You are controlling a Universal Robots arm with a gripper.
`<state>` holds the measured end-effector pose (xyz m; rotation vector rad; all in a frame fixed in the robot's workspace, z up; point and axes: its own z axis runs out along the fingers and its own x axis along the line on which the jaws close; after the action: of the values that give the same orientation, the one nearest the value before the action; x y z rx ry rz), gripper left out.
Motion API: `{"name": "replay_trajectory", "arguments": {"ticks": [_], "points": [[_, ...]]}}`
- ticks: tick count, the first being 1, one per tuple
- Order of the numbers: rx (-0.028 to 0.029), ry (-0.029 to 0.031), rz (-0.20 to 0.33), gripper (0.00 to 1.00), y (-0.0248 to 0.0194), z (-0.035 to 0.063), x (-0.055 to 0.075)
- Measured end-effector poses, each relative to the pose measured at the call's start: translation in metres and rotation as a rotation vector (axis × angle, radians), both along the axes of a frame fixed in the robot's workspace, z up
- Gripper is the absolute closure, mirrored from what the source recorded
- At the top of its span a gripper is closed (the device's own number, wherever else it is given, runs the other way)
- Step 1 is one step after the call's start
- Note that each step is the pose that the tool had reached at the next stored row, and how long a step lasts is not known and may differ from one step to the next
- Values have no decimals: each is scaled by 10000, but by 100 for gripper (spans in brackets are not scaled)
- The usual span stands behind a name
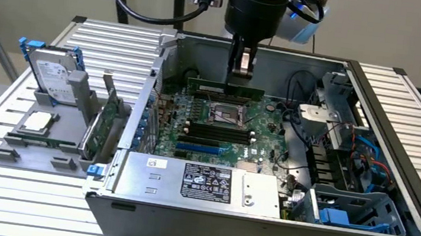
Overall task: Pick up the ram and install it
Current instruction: 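Pick up the ram and move it above insertion slot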
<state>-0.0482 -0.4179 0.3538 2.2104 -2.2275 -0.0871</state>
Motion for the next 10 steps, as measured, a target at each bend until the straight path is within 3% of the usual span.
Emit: {"name": "replay_trajectory", "arguments": {"ticks": [4,6,10], "points": [[-38,-1,0,100,93,-72,0],[-83,0,1,100,126,-106,0],[-142,-1,2,100,149,-177,1]]}}
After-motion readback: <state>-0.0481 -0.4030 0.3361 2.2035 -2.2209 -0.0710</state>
